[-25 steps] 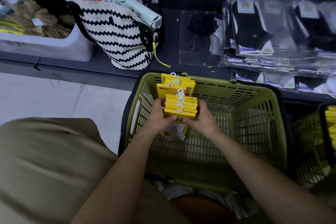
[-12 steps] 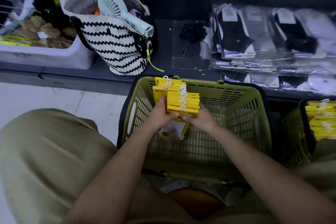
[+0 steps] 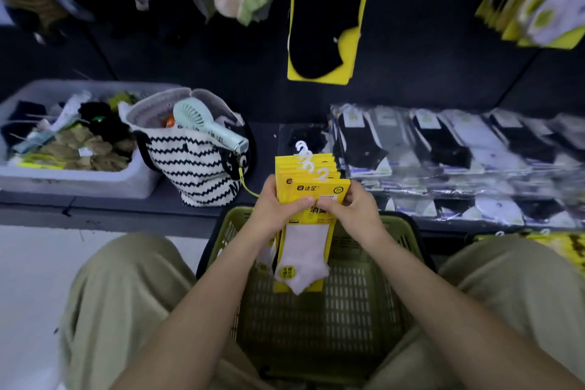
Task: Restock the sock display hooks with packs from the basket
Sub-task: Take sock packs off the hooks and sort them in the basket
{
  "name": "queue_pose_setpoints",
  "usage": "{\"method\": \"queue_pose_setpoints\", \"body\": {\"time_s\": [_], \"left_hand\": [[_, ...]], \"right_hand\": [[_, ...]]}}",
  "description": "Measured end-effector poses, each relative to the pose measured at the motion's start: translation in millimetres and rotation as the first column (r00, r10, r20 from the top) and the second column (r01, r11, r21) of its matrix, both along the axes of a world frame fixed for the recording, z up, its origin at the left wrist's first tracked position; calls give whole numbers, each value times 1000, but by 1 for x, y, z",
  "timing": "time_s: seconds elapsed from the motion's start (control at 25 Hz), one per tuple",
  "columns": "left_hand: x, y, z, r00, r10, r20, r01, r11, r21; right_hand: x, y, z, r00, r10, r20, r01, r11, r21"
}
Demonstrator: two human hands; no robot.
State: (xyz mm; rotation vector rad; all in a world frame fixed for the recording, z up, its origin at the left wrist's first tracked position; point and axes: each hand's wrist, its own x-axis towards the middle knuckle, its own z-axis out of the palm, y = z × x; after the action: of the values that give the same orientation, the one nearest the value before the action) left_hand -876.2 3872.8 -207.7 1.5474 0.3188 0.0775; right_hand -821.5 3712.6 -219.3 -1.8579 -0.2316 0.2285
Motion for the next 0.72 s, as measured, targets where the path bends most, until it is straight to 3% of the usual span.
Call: {"method": "queue_pose_setpoints", "body": {"time_s": [0.4,0.56,0.72], "left_hand": [[32,20,93,977,-14,215,6,999,37],[51,23,146,929,1,370,-17,999,41],[73,26,198,867,84,490,-125,991,52]], "right_hand": [[29,-1,105,987,52,153,-62,996,60],[50,5,166,963,56,264,-77,995,71],[65,12,224,926,-22,376,-52,981,185]]}}
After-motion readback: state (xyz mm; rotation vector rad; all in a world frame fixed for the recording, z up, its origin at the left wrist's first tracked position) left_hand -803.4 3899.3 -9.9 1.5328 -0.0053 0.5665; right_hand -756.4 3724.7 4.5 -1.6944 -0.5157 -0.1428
